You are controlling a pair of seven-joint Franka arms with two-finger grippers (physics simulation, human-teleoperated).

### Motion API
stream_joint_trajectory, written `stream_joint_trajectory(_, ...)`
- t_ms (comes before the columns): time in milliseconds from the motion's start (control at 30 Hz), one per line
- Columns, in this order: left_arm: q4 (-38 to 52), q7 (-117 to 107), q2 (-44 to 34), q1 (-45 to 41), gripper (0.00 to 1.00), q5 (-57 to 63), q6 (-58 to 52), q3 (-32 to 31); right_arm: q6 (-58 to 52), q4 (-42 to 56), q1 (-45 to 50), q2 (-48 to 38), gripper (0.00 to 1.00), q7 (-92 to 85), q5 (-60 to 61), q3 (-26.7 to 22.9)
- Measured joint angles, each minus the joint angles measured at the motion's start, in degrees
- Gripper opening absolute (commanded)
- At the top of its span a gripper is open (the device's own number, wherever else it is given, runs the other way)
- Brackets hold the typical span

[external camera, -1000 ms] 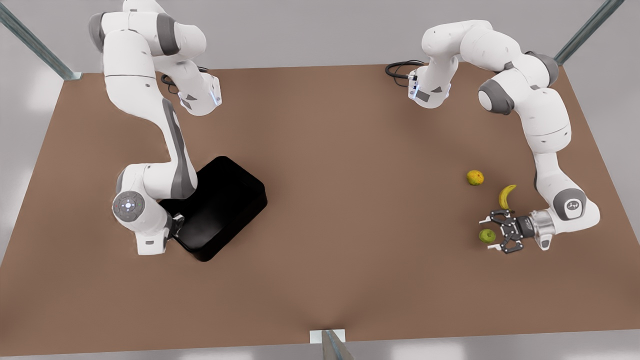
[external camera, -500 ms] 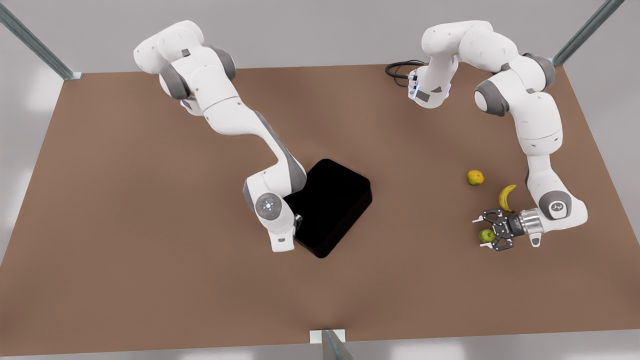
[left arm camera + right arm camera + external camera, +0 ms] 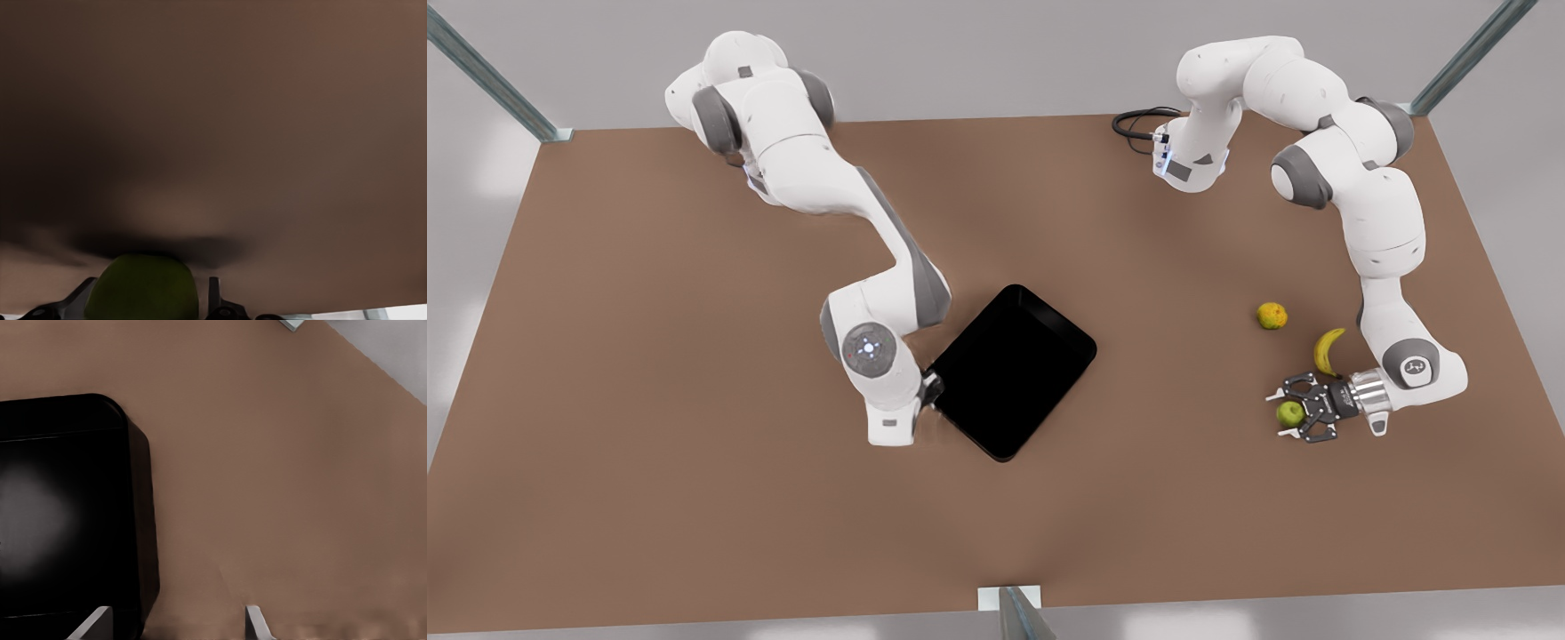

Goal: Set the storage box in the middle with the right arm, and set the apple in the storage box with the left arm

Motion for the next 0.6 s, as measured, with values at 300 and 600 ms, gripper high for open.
stream_joint_trajectory(300, 0.44, -0.71, -0.11, 0.02, 0.41, -0.18, -0.16, 0.82, -23.99, -20.66, -23.80, -36.31, 1.00, -4.23, -19.81, 6.42)
stream_joint_trajectory(600, 4.65, -5.35, -3.12, -1.40, 0.42, -1.35, -0.84, 0.00, -16.71, -27.51, -28.51, -35.68, 1.00, -4.37, -19.97, 8.61)
